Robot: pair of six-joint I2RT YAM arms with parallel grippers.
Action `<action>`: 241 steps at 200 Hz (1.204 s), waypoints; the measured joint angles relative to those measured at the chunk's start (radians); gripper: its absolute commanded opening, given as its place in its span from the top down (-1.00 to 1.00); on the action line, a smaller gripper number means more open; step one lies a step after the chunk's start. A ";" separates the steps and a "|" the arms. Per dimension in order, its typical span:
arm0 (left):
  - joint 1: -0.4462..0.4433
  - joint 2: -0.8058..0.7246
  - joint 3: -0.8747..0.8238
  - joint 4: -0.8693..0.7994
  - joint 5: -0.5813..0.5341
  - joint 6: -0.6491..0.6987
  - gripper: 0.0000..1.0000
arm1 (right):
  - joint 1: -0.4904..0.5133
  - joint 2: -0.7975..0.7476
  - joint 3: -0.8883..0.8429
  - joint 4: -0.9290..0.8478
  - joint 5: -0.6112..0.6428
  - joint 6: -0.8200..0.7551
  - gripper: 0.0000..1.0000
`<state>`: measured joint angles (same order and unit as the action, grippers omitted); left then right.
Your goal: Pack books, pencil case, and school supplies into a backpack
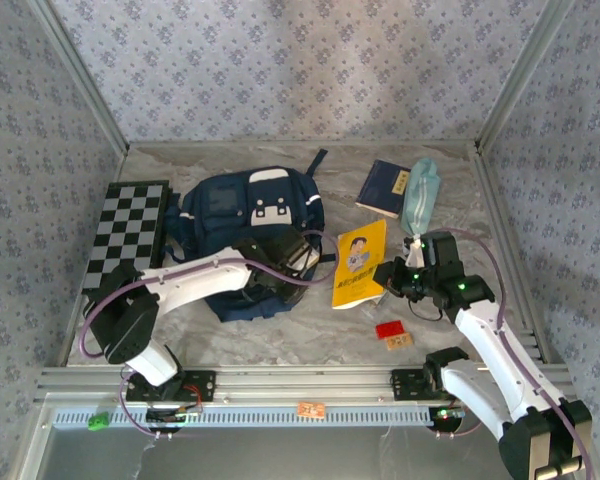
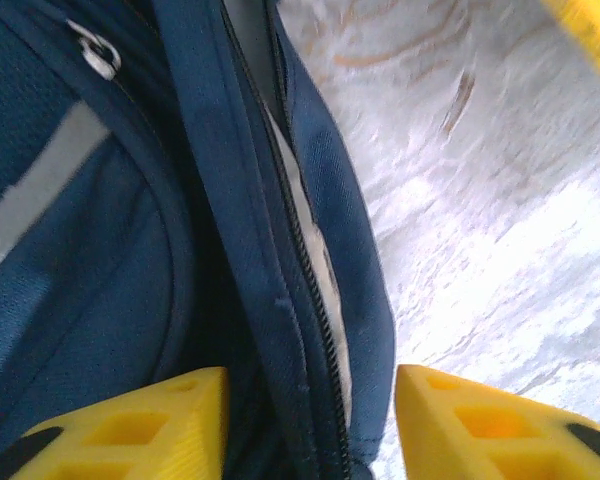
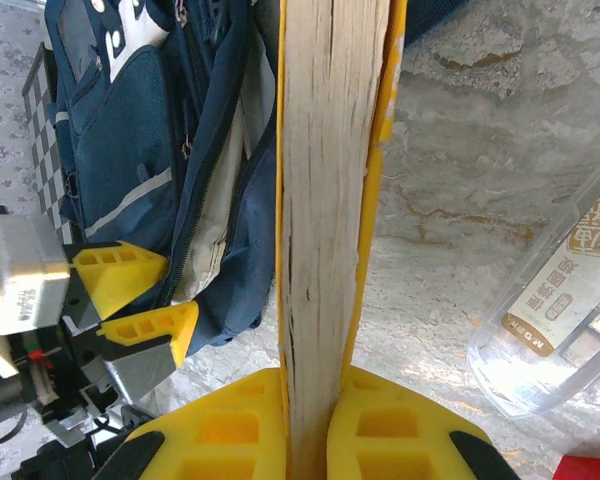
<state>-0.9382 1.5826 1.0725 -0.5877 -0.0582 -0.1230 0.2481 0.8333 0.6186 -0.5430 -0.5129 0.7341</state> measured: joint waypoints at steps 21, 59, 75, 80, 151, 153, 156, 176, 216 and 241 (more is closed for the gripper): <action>0.000 0.000 -0.006 -0.015 -0.019 0.000 0.54 | 0.000 -0.004 -0.001 0.000 -0.003 0.000 1.00; -0.003 0.000 -0.002 -0.012 -0.046 0.010 0.91 | 0.000 -0.012 -0.001 -0.002 -0.018 -0.003 1.00; -0.003 -0.004 0.014 -0.026 -0.071 0.029 1.00 | 0.000 -0.019 -0.001 -0.009 -0.030 -0.004 1.00; -0.003 -0.006 0.026 -0.035 -0.084 0.029 1.00 | 0.000 -0.023 -0.001 -0.012 -0.036 -0.004 1.00; 0.043 -0.110 0.223 -0.074 -0.227 0.084 1.00 | 0.087 -0.086 0.003 -0.010 -0.119 0.045 1.00; 0.044 -0.112 0.229 -0.075 -0.230 0.087 1.00 | 0.095 -0.085 0.003 -0.007 -0.119 0.050 1.00; 0.047 -0.113 0.238 -0.076 -0.233 0.090 1.00 | 0.103 -0.085 0.003 -0.002 -0.119 0.053 1.00; 0.063 -0.114 0.288 -0.076 -0.253 0.115 1.00 | 0.172 -0.067 0.000 0.066 -0.119 0.109 1.00; 0.063 -0.114 0.340 -0.091 -0.272 0.158 1.00 | 0.315 0.082 -0.011 0.313 -0.071 0.221 1.00; 0.063 -0.115 0.349 -0.090 -0.273 0.176 1.00 | 0.383 0.221 0.004 0.433 -0.015 0.261 1.00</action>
<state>-0.8749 1.4677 1.4216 -0.6781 -0.3309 0.0532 0.6315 1.0542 0.6228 -0.1101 -0.5278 0.9947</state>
